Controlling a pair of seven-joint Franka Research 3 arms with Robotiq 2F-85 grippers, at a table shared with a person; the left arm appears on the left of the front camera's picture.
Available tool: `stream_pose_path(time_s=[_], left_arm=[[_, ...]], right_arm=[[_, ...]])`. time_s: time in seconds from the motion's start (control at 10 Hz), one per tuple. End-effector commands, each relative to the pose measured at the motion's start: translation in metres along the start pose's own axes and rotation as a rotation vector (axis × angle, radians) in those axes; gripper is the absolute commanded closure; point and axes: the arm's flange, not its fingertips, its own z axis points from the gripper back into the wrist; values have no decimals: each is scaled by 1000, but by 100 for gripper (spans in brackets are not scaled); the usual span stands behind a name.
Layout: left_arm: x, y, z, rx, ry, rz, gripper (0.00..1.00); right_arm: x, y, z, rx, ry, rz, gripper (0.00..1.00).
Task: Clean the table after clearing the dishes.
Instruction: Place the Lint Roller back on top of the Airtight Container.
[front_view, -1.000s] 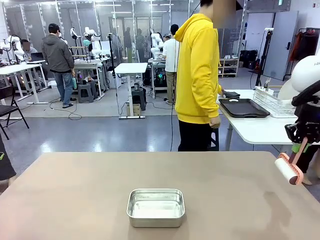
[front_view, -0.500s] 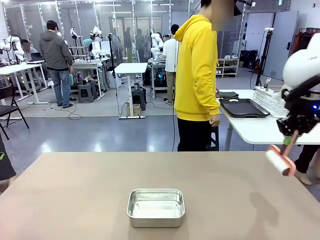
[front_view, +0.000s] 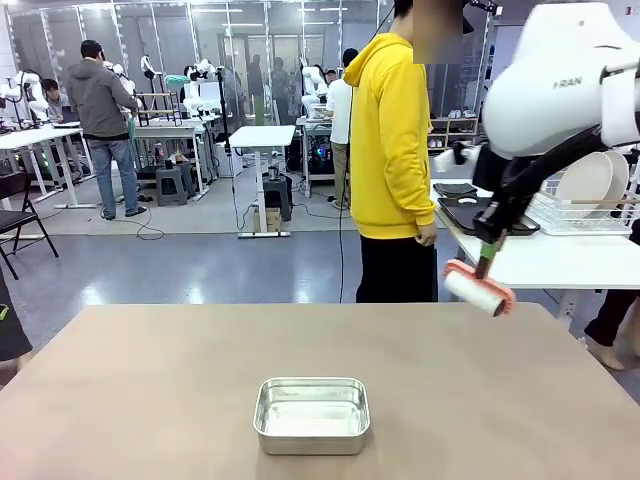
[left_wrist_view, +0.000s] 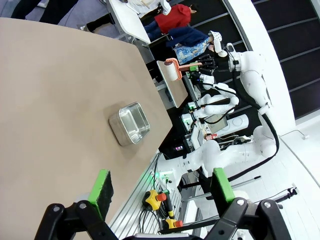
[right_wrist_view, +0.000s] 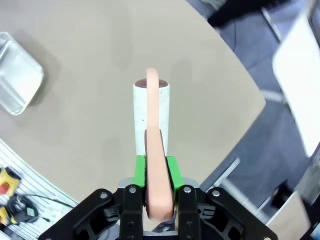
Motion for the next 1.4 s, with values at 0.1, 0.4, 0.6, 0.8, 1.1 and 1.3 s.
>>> stream_pose_path(time_s=[0.1,0.4,0.6,0.8,1.1,1.3], left_arm=[[-2,-5,2,4,4,-1,0],[-2,-5,2,4,4,-1,0],[-2,-5,2,4,4,-1,0],[-2,-5,2,4,4,-1,0],[-2,-5,2,4,4,-1,0],[-2,-5,2,4,4,-1,0]], right_arm=[[44,65,13,9,-64,309,79],[70,143,4,62,-75,524,79],[69,181,-1,133,-117,614,79],[67,212,-9,194,-75,710,79],[73,209,-6,158,-86,651,79],[73,209,-6,158,-86,651,79]])
